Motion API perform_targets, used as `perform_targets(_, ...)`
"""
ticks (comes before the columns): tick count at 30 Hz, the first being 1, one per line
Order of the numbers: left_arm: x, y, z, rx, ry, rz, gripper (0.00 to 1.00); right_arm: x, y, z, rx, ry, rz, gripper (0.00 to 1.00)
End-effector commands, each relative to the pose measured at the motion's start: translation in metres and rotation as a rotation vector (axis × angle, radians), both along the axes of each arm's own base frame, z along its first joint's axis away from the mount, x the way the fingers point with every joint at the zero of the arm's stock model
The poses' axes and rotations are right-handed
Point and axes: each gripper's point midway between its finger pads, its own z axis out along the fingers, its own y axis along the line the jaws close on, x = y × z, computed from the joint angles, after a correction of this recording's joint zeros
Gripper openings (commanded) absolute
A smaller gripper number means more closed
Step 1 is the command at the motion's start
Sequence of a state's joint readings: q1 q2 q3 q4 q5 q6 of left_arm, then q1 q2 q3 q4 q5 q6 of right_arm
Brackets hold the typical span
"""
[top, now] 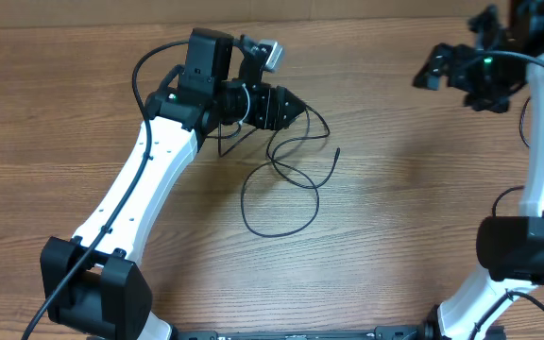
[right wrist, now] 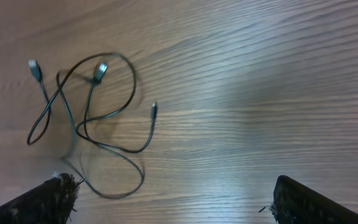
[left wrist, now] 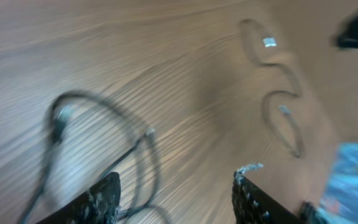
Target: Untangle cables
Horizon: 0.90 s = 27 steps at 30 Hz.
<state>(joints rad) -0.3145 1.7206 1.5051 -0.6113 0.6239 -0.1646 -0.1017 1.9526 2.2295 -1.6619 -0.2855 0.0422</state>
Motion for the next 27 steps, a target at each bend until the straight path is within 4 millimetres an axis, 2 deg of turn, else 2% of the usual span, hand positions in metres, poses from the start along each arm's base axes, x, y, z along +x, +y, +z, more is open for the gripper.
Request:
perform_targets(1, 0.019, 0.049, -0.02, 0.139, 0.057, 0.233, 0.56, -0.002, 0.017, -0.019, 0.005, 0.053, 0.059, 1.0)
perform_targets(4, 0.018, 0.086, -0.036, 0.201, 0.163, 0.375, 0.55, -0.008, 0.034, -0.035, 0.012, 0.105, 0.1, 1.0)
perform_targets(7, 0.009, 0.132, -0.053, 0.284, 0.271, 0.509, 0.54, -0.016, 0.066, -0.052, 0.06, 0.149, 0.169, 1.0)
perform_targets(10, 0.001, 0.154, -0.06, 0.308, 0.334, 0.552, 0.57, -0.02, 0.103, -0.064, 0.142, 0.155, 0.242, 1.0)
perform_targets(13, -0.005, 0.159, -0.064, 0.319, 0.366, 0.56, 0.59, -0.022, 0.134, -0.075, 0.206, 0.146, 0.307, 1.0)
perform_targets(14, -0.007, 0.159, -0.065, 0.326, 0.371, 0.547, 0.59, -0.023, 0.153, -0.082, 0.242, 0.139, 0.34, 1.0)
perform_targets(18, -0.015, 0.152, -0.076, 0.402, 0.349, 0.429, 0.59, -0.029, 0.197, -0.107, 0.284, 0.135, 0.376, 1.0)
perform_targets(22, -0.019, 0.163, -0.092, 0.48, 0.39, 0.45, 0.56, -0.035, 0.232, -0.126, 0.281, 0.1, 0.432, 1.0)
perform_targets(24, -0.021, 0.163, -0.101, 0.487, 0.424, 0.453, 0.54, -0.035, 0.241, -0.135, 0.239, 0.083, 0.425, 1.0)
perform_targets(27, -0.022, 0.162, -0.111, 0.494, 0.458, 0.443, 0.53, -0.03, 0.236, -0.148, 0.123, 0.081, 0.332, 1.0)
